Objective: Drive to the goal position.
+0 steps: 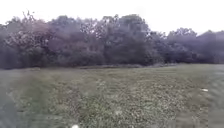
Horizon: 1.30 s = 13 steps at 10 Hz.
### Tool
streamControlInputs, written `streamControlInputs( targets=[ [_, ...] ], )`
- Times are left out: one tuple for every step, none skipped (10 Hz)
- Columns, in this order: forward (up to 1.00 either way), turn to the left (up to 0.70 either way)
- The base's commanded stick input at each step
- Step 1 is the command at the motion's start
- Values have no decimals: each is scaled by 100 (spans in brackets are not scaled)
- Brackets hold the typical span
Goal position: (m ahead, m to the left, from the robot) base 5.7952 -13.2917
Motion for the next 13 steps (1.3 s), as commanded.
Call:
streamControlInputs(
  targets=[
    [60,-15],
    [60,-15],
    [60,-15],
    [60,-15],
    [60,-15],
    [60,-15],
    [60,-15],
    [60,-15],
    [60,-15],
    [60,-15],
    [60,-15],
    [60,-15],
    [60,-15]
  ],
)
